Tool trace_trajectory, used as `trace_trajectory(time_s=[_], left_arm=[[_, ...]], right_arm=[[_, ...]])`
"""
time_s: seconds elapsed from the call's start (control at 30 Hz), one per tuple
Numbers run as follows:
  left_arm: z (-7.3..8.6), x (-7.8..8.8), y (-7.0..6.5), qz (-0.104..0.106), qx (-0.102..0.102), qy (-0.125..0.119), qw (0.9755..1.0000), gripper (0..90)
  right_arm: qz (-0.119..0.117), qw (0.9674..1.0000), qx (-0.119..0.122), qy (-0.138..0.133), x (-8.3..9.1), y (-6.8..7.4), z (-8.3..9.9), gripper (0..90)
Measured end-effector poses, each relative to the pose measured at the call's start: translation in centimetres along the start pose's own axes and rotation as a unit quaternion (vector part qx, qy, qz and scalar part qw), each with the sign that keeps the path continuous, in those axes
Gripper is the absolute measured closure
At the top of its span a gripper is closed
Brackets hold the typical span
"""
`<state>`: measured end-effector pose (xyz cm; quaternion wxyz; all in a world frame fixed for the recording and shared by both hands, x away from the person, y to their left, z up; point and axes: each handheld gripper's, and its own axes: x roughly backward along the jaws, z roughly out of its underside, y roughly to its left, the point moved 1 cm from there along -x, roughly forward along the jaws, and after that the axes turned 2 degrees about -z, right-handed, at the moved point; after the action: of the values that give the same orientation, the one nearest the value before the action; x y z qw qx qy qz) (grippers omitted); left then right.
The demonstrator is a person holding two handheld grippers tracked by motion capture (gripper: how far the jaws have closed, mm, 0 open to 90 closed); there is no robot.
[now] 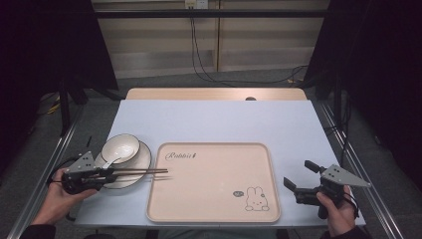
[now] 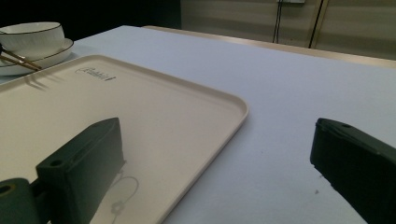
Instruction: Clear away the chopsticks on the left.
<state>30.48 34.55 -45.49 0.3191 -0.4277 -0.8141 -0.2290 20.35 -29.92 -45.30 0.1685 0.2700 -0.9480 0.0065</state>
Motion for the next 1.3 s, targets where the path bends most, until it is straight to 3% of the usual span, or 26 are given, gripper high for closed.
trace_trajectory(time_s=[0.1,0.13,0.3,0.53,0.7,1.0,1.03,1.23,1.27,1.3], left_arm=[[-0.1,-0.3,-0.1,-0.002,-0.004,-0.001,1.0000,68.4],[-0.4,-0.2,-0.1,0.014,-0.009,0.012,0.9998,69.9],[-0.6,-0.2,-0.1,0.020,-0.014,0.024,0.9994,75.4],[-0.6,-0.2,-0.4,0.038,0.001,0.025,0.9990,84.1],[-0.8,-0.1,-0.5,0.053,0.009,0.025,0.9982,84.3],[-1.5,0.4,-1.1,0.080,0.049,0.007,0.9956,84.4],[-1.8,0.5,-1.3,0.083,0.063,0.002,0.9946,84.4],[-2.4,0.8,-1.6,0.073,0.087,-0.011,0.9935,84.6],[-2.6,0.9,-1.8,0.058,0.098,-0.018,0.9933,84.6],[-2.6,0.9,-1.8,0.058,0.098,-0.018,0.9933,84.7]], right_arm=[[-0.002,1.0000,-0.002,0.001,0.0,0.0,0.0,2.3],[-0.001,1.0000,-0.002,0.002,0.0,0.0,0.0,2.3],[0.002,1.0000,-0.005,0.001,0.1,-0.1,0.0,2.4],[0.001,1.0000,-0.006,0.002,0.1,-0.1,0.0,2.3],[0.001,1.0000,-0.010,0.000,0.1,-0.1,0.0,2.4],[0.002,0.9999,-0.011,-0.001,0.1,-0.1,0.0,2.3],[0.002,1.0000,-0.010,-0.001,0.1,-0.1,0.0,2.3],[-0.001,0.9999,-0.011,-0.002,0.1,-0.1,0.0,2.3],[-0.001,0.9999,-0.010,-0.003,0.1,-0.1,0.0,2.3],[-0.001,0.9999,-0.010,-0.003,0.1,-0.1,0.0,2.3]])
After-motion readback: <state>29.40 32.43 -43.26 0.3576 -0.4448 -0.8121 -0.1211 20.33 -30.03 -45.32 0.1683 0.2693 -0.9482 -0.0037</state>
